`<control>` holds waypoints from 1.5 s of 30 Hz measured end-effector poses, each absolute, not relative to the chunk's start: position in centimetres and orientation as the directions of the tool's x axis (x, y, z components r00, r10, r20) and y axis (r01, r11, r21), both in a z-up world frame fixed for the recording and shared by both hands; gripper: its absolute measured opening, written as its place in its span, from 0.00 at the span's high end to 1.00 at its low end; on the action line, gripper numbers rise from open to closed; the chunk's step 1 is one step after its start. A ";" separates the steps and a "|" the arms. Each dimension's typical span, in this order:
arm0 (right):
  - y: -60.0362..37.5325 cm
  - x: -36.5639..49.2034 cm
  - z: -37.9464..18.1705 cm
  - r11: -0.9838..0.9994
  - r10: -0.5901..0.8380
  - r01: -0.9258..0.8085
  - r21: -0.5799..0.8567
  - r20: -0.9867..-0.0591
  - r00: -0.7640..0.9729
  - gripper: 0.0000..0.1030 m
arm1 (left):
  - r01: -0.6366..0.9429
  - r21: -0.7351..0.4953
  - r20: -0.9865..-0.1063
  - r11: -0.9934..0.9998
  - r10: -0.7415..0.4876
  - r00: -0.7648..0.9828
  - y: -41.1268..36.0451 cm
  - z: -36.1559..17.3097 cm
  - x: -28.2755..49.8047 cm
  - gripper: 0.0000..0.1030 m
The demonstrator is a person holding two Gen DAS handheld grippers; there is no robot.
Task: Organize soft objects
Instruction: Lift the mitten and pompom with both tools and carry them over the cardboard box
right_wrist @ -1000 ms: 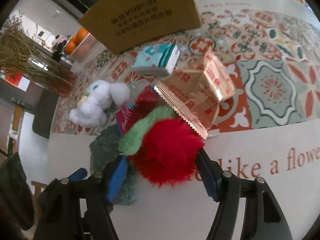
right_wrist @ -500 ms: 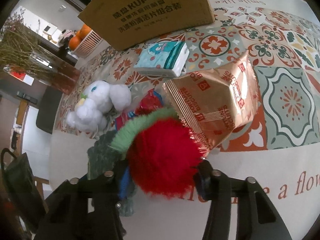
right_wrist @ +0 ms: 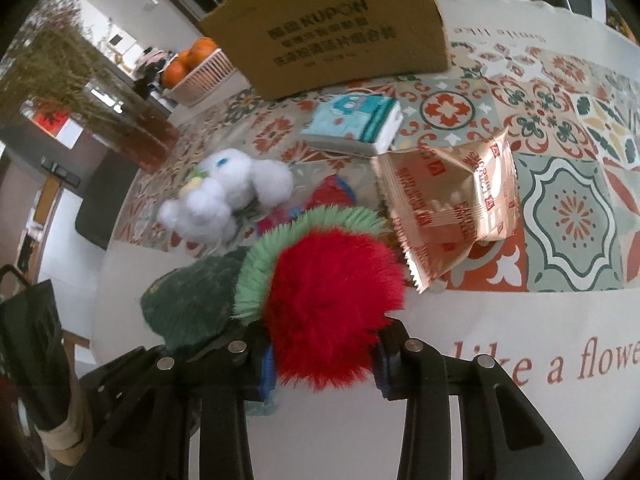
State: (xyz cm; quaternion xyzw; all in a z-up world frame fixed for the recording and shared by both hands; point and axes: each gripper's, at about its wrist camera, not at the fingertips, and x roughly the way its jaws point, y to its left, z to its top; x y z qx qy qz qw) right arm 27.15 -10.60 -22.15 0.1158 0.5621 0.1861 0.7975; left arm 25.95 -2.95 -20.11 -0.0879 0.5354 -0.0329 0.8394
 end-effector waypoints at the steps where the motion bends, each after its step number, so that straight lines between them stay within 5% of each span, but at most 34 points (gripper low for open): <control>1: -10.4 26.8 -21.8 0.905 0.424 -0.173 0.388 -0.853 0.305 0.63 | -0.035 -0.188 -0.889 0.982 -0.155 0.432 -2.9 -19.8 25.7 0.81; 45: -10.0 29.3 -4.7 0.940 0.333 -0.199 0.277 -0.615 0.715 0.63 | 0.151 -0.132 -0.558 0.980 -0.200 0.806 -1.5 -1.7 32.4 0.81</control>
